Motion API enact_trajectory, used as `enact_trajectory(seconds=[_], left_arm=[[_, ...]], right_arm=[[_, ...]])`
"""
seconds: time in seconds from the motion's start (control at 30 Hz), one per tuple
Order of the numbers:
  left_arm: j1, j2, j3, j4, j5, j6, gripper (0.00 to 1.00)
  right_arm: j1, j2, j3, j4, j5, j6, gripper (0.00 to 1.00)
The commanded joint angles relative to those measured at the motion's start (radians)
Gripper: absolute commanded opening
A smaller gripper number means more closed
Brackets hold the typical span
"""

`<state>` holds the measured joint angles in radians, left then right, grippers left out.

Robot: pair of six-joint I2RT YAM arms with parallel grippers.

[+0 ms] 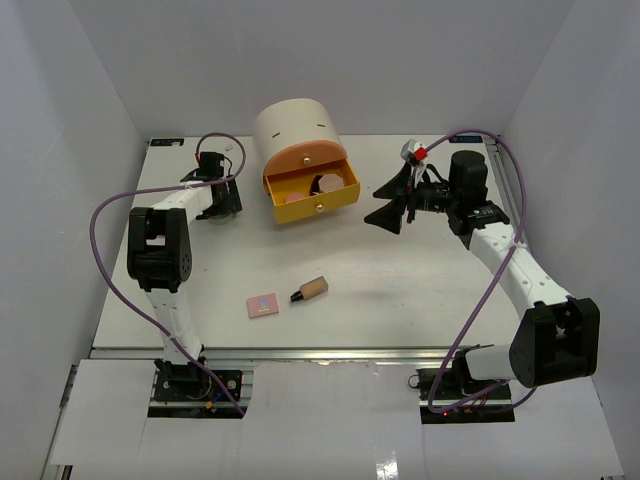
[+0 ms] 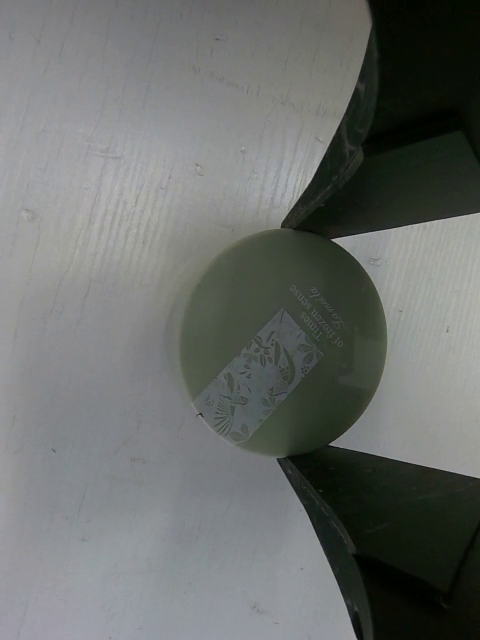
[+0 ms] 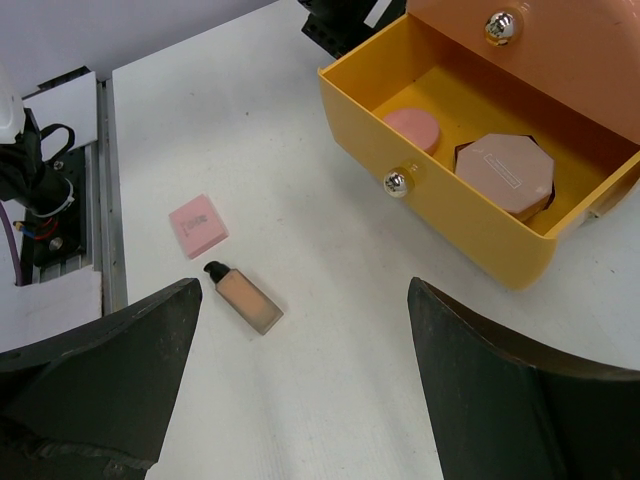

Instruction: Organize the makeup

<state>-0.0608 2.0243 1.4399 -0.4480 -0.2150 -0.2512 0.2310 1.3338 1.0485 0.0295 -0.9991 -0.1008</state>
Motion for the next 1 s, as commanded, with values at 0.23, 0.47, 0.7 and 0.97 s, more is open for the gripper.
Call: enact_trajectory(seconds=[0.23,0.47,0.7,0.97], left_arm=[[0.000,-0.306,-0.115,0.076,0.156,-0.081,0.09],[-0.127,-0.679,-0.295,0.172,0.209,-0.141,0.07],[-0.351,-0.691,-0.239,0.178,0.203,-0.164,0.07],[-0.463,-0.506,-0.079,0.178,0.052,-0.104,0.09]], right_arm=[[-0.022,-0.038,-0.018,0.058,-0.036,0.023,0.90],[-0.033,-0.038,-0.021,0.062,-0.039,0.028,0.90],[-0.050,-0.036,-0.025,0.068,-0.036,0.033,0.90],[-0.064,-0.031,-0.036,0.092,-0.050,0.059,0.90]])
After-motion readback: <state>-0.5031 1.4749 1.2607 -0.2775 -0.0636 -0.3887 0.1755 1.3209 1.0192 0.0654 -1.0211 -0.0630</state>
